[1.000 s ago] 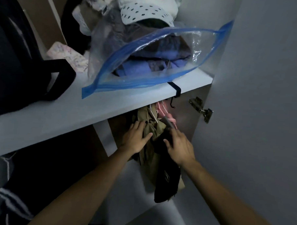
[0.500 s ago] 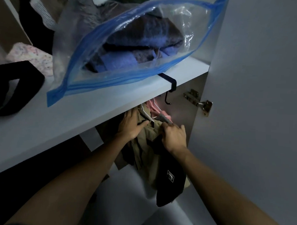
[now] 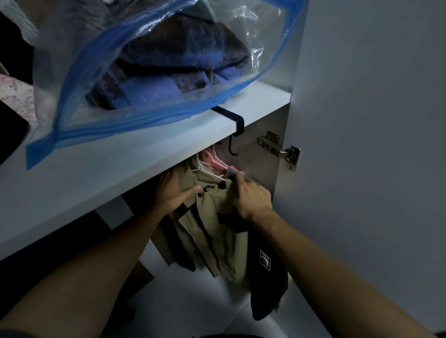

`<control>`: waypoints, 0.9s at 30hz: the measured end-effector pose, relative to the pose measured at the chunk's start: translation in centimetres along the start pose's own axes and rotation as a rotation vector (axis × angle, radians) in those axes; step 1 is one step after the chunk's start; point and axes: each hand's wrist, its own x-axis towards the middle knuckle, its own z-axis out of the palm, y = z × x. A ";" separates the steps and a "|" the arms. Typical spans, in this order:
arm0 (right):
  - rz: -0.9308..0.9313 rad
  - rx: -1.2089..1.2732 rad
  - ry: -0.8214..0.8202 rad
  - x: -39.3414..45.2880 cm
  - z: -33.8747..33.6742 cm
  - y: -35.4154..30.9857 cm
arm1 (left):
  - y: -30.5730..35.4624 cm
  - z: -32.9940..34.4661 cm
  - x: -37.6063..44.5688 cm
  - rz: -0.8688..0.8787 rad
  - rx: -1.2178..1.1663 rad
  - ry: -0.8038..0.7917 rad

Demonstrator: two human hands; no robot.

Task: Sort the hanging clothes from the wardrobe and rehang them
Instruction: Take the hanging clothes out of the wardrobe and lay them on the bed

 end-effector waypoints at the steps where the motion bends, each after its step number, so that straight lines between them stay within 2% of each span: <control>1: 0.004 -0.008 0.005 0.1 0.1 0.1 | -0.6 -0.1 -0.3 0.023 0.008 0.025; 4: 0.020 -0.025 0.006 0.1 0.6 0.3 | -2.8 -0.6 -1.7 0.091 0.032 0.120; 8: -0.018 -0.043 -0.002 -0.3 1.1 0.6 | -6.4 -1.7 -3.0 0.086 0.041 0.108; 11: -0.009 -0.013 0.017 0.0 1.0 0.7 | -7.5 -2.8 -4.6 0.134 0.050 0.181; 22: -0.015 0.030 0.139 -0.3 0.4 -0.1 | -5.1 -4.3 -7.7 0.124 0.185 0.492; 27: -0.088 0.090 0.204 0.2 -1.0 -1.2 | -4.4 -6.6 -8.8 0.093 0.231 0.565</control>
